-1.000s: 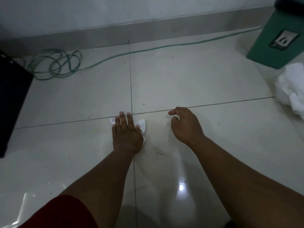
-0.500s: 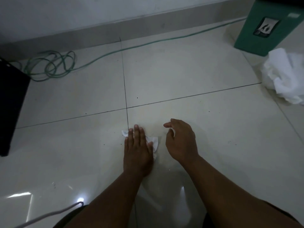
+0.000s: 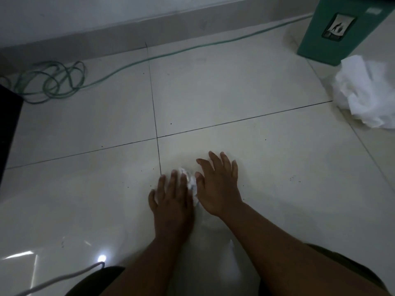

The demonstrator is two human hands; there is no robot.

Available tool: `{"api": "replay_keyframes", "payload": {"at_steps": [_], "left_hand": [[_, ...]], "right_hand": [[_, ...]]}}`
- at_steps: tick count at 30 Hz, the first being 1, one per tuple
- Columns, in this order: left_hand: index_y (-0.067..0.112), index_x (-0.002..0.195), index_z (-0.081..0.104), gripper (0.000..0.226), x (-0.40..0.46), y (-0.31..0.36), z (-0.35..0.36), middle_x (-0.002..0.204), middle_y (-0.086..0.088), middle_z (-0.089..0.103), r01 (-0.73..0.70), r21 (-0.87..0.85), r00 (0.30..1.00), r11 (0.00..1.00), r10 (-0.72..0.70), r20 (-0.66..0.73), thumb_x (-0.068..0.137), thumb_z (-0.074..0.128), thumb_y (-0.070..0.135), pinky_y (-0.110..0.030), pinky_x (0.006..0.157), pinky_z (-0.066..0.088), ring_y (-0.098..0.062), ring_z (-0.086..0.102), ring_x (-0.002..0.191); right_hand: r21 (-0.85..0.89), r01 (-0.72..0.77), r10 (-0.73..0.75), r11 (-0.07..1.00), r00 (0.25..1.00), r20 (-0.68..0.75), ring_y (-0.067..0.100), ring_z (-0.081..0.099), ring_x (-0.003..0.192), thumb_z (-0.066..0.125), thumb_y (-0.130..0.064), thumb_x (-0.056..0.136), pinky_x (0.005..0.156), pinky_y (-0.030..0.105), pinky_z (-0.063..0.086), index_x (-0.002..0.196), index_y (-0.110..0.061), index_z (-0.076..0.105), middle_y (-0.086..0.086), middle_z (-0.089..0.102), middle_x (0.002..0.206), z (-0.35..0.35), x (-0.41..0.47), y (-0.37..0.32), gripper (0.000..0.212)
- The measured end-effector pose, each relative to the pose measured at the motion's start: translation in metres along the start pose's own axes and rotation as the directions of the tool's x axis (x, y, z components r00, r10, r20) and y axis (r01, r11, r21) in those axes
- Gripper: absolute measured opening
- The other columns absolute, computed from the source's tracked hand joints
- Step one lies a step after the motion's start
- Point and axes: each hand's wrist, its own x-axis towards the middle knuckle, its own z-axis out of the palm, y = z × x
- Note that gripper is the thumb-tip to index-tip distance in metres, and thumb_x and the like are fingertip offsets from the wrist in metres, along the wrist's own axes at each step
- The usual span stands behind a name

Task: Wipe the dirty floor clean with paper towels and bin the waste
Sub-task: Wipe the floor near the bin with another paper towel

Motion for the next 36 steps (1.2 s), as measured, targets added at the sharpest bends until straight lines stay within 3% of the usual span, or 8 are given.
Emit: {"api": "replay_keyframes", "payload": {"at_steps": [3,8,13,16,22,26,31,36], "left_hand": [[0.036,0.155,0.023,0.059,-0.003,0.011,0.005,0.166,-0.002,0.013,-0.043,0.003,0.999,0.999,0.043,0.014,0.101,0.035,0.054,-0.053,0.120,0.009,-0.027,0.002,0.153],[0.033,0.147,0.041,0.056,0.004,-0.011,-0.009,0.161,-0.005,0.026,0.052,-0.205,0.993,0.977,-0.073,-0.097,0.095,0.027,0.048,-0.054,0.120,0.012,-0.027,0.012,0.151],[0.016,0.135,0.055,0.048,0.013,-0.031,-0.021,0.144,-0.012,0.050,0.127,-0.258,0.961,0.958,-0.183,-0.206,0.090,0.039,0.024,-0.055,0.110,0.029,-0.033,0.038,0.137],[0.014,0.128,0.062,0.047,0.019,-0.027,-0.026,0.137,-0.013,0.056,0.117,-0.240,0.960,0.964,-0.171,-0.222,0.086,0.042,0.021,-0.055,0.106,0.035,-0.033,0.045,0.131],[0.013,0.125,0.064,0.041,0.027,-0.024,-0.024,0.133,-0.013,0.059,0.032,-0.178,0.966,0.984,-0.076,-0.248,0.085,0.058,0.013,-0.054,0.102,0.038,-0.033,0.049,0.128],[0.015,0.131,0.060,0.044,0.037,-0.012,-0.024,0.139,-0.009,0.056,-0.045,-0.154,0.980,0.987,0.013,-0.196,0.087,0.062,0.015,-0.052,0.108,0.034,-0.030,0.044,0.135],[0.020,0.133,0.059,0.045,0.051,0.017,-0.028,0.144,-0.005,0.053,-0.101,-0.174,0.985,0.980,0.074,-0.156,0.088,0.061,0.021,-0.050,0.114,0.028,-0.028,0.037,0.142],[0.026,0.138,0.053,0.050,0.065,0.044,-0.034,0.151,-0.001,0.046,-0.125,-0.213,0.987,0.969,0.100,-0.125,0.089,0.060,0.027,-0.046,0.119,0.018,-0.024,0.026,0.148]], "right_hand": [[-0.035,-0.020,0.022,0.999,0.998,0.061,0.031,-0.012,0.153,0.017,-0.056,0.099,0.121,0.058,-0.008,0.151,-0.037,0.024,0.006,0.001,0.168,-0.001,-0.004,0.007,0.056],[-0.037,0.110,-0.106,0.993,0.990,0.088,0.027,-0.033,0.148,0.014,-0.061,0.100,0.119,0.057,-0.014,0.157,-0.039,-0.007,0.001,-0.027,0.164,0.012,-0.016,0.002,0.064],[-0.216,0.310,-0.276,0.926,0.946,0.172,0.027,-0.023,0.151,0.016,-0.058,0.101,0.120,0.060,-0.010,0.160,-0.025,0.000,0.002,-0.016,0.167,0.035,-0.025,-0.009,0.068],[-0.265,0.316,-0.271,0.911,0.943,0.192,0.026,-0.018,0.153,0.025,-0.058,0.097,0.120,0.056,-0.015,0.160,-0.017,0.002,0.005,-0.008,0.168,0.043,-0.032,-0.011,0.079],[-0.264,0.094,-0.056,0.960,0.987,0.150,0.024,-0.022,0.152,0.020,-0.070,0.093,0.119,0.057,-0.016,0.159,-0.014,-0.004,0.007,-0.016,0.166,0.040,-0.044,-0.010,0.090],[-0.319,-0.201,0.252,0.926,0.959,0.128,0.028,-0.039,0.144,-0.002,-0.079,0.086,0.113,0.059,-0.026,0.150,-0.015,-0.029,0.010,-0.038,0.157,0.025,-0.048,0.013,0.095],[-0.173,-0.618,0.636,0.767,0.769,0.071,0.030,-0.038,0.144,0.000,-0.082,0.084,0.113,0.059,-0.024,0.151,-0.012,-0.028,0.015,-0.040,0.156,0.000,-0.046,0.041,0.101],[0.004,-0.802,0.800,0.598,0.596,-0.062,0.032,-0.027,0.149,0.011,-0.079,0.088,0.119,0.057,-0.013,0.156,-0.009,-0.016,0.018,-0.027,0.161,-0.016,-0.033,0.061,0.102]]}}
